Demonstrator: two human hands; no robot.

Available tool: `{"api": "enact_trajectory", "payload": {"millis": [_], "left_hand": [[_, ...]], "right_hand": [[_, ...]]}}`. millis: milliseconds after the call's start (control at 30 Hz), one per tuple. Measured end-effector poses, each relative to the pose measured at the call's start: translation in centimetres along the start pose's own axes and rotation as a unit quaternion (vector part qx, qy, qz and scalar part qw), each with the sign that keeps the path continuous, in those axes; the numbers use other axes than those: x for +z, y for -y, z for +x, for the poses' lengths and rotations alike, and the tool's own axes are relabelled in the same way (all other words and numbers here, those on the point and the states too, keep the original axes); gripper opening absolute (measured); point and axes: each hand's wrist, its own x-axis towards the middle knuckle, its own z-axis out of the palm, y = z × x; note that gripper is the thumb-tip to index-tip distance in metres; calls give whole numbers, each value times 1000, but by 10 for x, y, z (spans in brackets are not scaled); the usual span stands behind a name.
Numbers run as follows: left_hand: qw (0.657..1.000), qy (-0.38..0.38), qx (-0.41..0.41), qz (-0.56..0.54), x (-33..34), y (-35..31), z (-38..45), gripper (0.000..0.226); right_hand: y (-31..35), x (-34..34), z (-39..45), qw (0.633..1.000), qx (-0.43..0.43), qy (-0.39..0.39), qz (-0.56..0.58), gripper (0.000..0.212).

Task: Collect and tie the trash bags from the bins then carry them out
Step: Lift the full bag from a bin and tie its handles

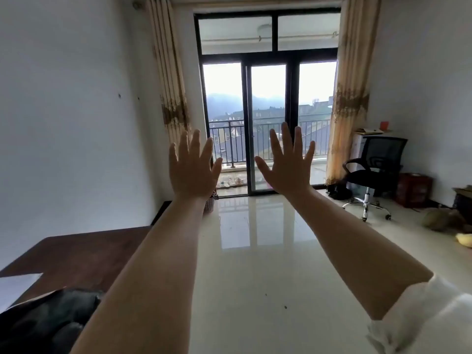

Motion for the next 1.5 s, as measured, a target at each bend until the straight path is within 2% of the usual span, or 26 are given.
{"api": "enact_trajectory", "payload": {"millis": [133,300,500,633,1033,1500], "left_hand": [[995,92,1,34,37,-19,-7,48],[977,206,-12,45,109,-23,-39,40],[950,307,-38,42,222,2,-60,40],[929,365,-57,34,313,39,-48,41],[856,507,-96,11,566,151,70,44],[834,533,-140,41,896,276,298,42]], "right_hand": [[1,30,-8,996,-22,81,-22,64],[-10,98,-36,981,-8,192,-25,51],[-18,215,-62,954,-3,300,-14,44],[-16,312,-49,935,3,355,-8,43],[7,589,77,883,41,467,-1,41],[10,949,324,861,21,508,21,41]]}}
